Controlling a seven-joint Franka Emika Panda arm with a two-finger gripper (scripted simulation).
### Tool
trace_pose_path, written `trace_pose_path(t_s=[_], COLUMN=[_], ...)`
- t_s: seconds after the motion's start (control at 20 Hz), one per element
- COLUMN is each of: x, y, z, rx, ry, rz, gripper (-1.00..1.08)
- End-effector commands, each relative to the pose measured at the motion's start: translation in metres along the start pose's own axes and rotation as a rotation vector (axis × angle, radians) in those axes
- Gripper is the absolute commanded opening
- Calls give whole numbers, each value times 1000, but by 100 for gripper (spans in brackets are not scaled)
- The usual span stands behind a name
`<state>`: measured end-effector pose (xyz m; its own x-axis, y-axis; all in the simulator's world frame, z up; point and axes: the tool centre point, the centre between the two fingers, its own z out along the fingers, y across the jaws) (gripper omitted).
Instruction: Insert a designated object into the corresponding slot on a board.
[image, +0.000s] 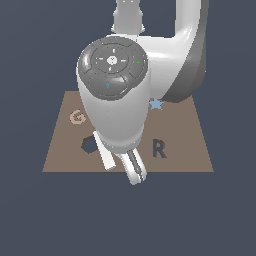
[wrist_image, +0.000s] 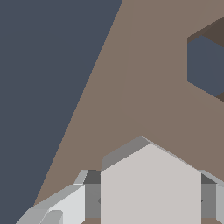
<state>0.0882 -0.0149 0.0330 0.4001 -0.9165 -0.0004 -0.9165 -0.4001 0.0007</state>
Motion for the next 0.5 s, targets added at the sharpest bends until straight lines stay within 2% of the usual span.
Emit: trace_pose_path(t_s=[0.0,0.45], x=[0,4], y=[1,10], z=[0,-1], rx=[0,0], ry=[0,0], rz=[-7,-106], gripper=[-100,-100])
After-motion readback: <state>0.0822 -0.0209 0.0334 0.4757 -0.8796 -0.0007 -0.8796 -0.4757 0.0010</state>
